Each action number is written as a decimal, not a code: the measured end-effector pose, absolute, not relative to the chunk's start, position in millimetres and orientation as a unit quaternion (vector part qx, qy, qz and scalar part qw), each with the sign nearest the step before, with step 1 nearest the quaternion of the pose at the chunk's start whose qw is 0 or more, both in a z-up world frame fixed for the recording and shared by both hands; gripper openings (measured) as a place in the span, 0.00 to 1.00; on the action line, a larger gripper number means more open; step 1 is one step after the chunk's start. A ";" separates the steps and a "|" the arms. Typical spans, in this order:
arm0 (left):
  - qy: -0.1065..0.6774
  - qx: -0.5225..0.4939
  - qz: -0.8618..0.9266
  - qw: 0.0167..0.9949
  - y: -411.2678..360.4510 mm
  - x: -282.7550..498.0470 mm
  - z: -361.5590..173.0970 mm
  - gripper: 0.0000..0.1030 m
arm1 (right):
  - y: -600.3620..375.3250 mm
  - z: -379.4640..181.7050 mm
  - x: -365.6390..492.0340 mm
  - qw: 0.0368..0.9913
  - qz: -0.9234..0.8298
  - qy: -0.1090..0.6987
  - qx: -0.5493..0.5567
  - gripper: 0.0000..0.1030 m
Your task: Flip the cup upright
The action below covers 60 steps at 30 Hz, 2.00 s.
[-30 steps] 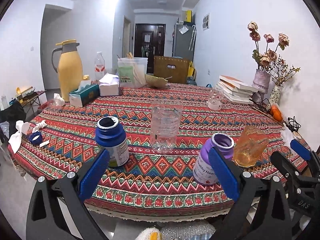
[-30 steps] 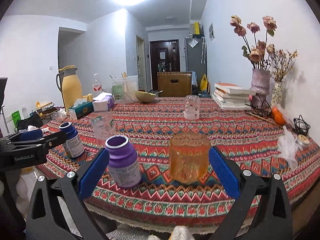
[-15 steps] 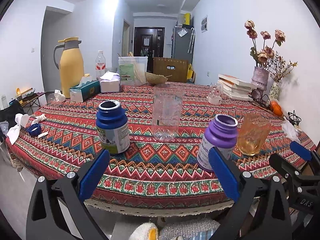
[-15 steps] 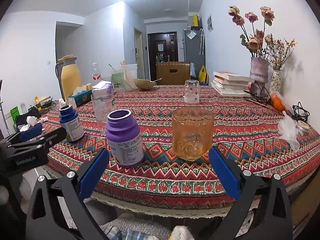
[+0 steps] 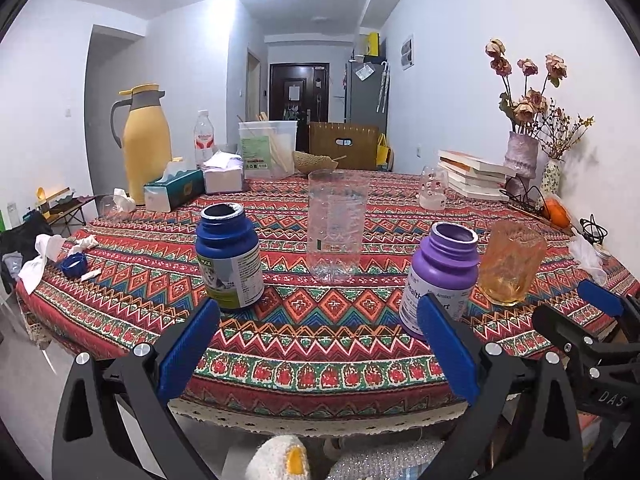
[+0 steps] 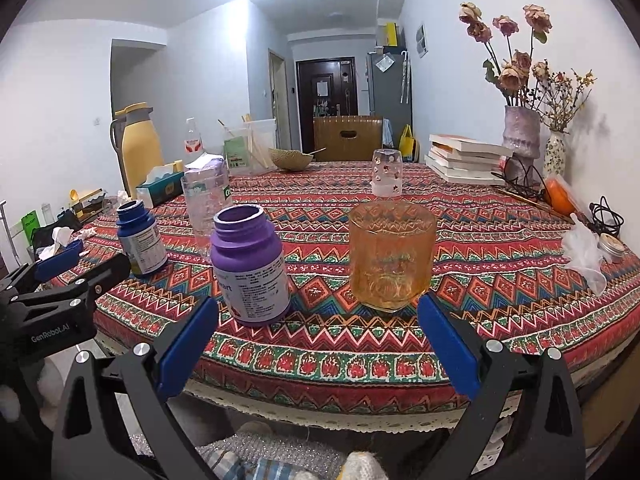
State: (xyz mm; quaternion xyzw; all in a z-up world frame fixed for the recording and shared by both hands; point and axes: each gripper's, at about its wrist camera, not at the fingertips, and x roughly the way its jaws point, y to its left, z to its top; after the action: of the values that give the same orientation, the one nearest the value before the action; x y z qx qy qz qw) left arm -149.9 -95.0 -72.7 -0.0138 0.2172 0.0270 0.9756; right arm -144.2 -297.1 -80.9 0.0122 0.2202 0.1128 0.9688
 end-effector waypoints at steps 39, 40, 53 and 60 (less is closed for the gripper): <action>0.197 -0.026 0.015 0.980 -90.6 -160.3 -63.2 0.93 | -290.0 -71.9 -149.4 0.971 0.115 0.208 0.003 0.93; 0.198 -0.026 0.016 0.980 -90.7 -160.2 -63.3 0.93 | -290.0 -71.9 -149.4 0.971 0.115 0.208 0.003 0.93; 0.196 -0.026 0.016 0.980 -90.4 -160.3 -62.7 0.93 | -289.3 -70.1 -149.5 0.972 0.115 0.204 0.003 0.93; 0.196 -0.028 0.015 0.980 -89.8 -160.2 -61.4 0.93 | -288.4 -67.6 -149.7 0.972 0.116 0.202 0.001 0.93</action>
State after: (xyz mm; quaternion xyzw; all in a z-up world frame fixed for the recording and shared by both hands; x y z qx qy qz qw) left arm -160.2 -89.8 -61.4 -0.0279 0.1963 0.0153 0.9800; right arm -149.7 -288.4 -67.6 0.0013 0.2023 0.1159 0.9724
